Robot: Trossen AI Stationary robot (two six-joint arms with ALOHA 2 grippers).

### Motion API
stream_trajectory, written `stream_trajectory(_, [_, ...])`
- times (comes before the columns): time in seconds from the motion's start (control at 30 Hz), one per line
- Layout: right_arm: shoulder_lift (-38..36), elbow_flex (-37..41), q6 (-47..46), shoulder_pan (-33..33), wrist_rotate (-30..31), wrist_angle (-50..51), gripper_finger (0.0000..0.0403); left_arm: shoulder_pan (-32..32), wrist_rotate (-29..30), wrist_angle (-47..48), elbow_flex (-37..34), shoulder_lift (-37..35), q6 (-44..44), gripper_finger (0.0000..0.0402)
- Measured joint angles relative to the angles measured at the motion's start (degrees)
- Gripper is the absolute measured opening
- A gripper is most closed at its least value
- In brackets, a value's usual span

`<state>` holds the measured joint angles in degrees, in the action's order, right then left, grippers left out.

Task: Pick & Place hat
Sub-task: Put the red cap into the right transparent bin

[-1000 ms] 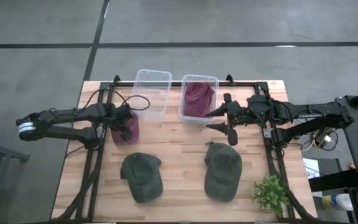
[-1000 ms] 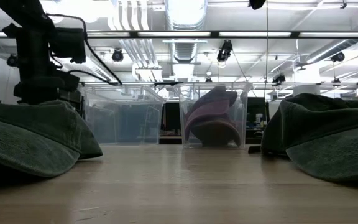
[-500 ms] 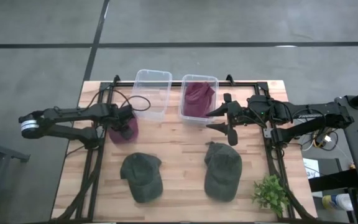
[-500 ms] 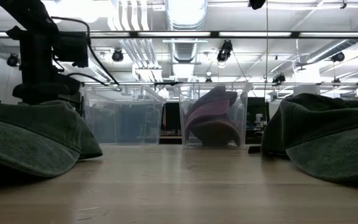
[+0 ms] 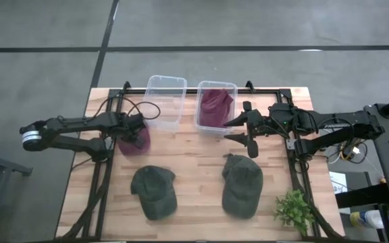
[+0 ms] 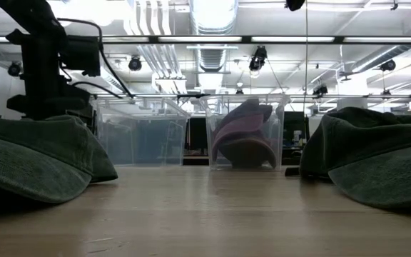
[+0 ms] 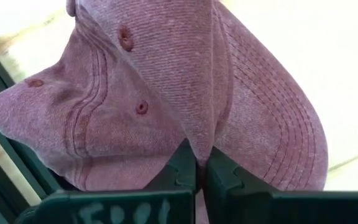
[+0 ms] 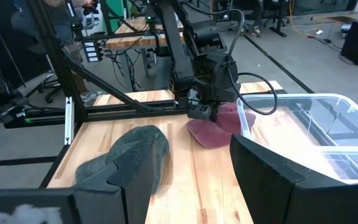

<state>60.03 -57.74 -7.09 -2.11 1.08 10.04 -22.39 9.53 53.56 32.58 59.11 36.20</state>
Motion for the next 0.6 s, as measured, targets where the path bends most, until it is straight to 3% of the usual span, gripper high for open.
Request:
stream_trajectory(0.27, [0.0, 0.0, 0.0, 0.0, 0.0, 0.0, 0.0203, 0.0, -0.5, 1.4, 1.1, -0.9, 3.6, 0.0002])
stream_trajectory(0.6, [0.0, 0.0, 0.2, 0.0, 0.0, 0.0, 0.0203, 0.0, 0.6, 13.0, 12.1, -2.1, 5.9, 0.0001])
